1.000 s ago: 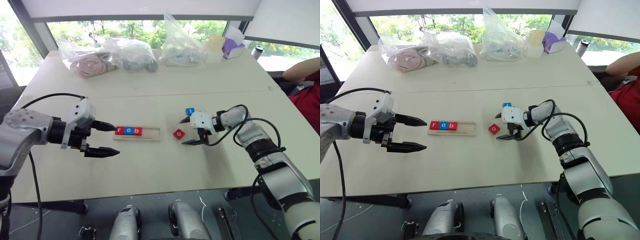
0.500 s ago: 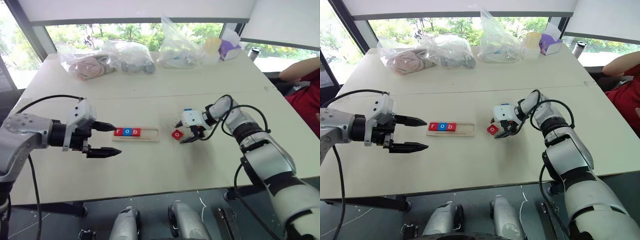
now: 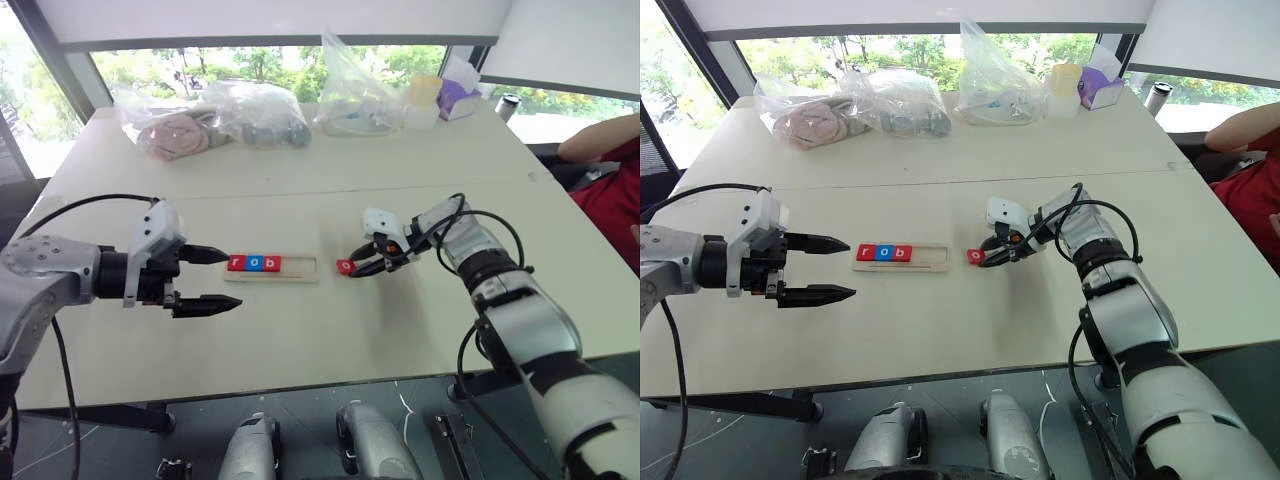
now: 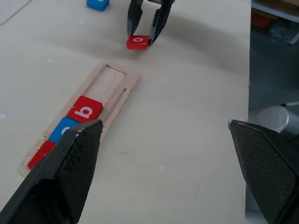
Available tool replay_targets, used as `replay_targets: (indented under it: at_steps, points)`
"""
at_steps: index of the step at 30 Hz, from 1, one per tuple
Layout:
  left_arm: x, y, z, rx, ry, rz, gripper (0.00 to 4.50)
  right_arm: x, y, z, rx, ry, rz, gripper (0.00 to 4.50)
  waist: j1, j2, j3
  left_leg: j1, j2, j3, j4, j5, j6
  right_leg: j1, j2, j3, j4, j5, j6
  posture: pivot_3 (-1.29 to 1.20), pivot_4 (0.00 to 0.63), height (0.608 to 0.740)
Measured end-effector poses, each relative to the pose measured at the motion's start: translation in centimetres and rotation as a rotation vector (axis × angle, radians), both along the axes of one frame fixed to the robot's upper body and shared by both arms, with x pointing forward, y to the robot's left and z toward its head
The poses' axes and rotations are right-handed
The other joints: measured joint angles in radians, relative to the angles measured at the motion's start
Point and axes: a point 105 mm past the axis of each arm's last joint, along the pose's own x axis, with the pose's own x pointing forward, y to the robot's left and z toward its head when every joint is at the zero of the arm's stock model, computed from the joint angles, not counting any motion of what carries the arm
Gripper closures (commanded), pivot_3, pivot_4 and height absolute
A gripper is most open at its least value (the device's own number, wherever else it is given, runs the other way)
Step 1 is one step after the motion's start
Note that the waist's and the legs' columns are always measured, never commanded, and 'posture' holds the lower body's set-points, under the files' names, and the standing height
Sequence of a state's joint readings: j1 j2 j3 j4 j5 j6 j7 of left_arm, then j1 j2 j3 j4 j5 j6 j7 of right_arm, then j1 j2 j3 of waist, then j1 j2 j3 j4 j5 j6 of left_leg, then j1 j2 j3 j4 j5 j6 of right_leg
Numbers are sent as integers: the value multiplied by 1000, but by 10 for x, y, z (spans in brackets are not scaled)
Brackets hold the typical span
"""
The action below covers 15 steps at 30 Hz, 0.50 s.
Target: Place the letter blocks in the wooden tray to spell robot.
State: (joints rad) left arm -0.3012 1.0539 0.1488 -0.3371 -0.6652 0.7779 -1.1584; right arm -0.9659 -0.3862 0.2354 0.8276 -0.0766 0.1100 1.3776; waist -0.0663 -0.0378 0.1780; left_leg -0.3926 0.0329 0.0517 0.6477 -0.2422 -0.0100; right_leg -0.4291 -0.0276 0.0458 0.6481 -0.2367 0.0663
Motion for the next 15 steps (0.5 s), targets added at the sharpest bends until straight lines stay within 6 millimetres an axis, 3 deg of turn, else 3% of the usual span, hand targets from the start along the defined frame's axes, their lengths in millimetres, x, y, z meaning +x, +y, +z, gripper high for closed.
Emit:
replay_targets:
  at_steps: [2,6,8,15]
  points:
    - [7,8,3,6,-12,26,0,-8,17,8,47,-20,-44,3380,1,0,0,-2,0,0,-1,0,0,-3,0,0,1,0,0,0,150,740]
    - [26,49,12,99,-58,147,0,-21,39,14,38,-41,-144,3380,0,0,0,-13,0,0,1,0,0,-15,2,-1,4,0,0,0,150,740]
    - [31,60,15,108,-65,167,0,-22,52,16,39,-75,-192,3380,-1,1,0,-15,0,1,1,1,-1,-17,1,-1,3,0,0,0,150,740]
    - [33,61,13,113,-50,140,0,-18,68,13,-10,-156,-261,3380,6,0,0,-18,-2,4,1,1,-1,-16,-1,-1,-2,0,0,0,150,740]
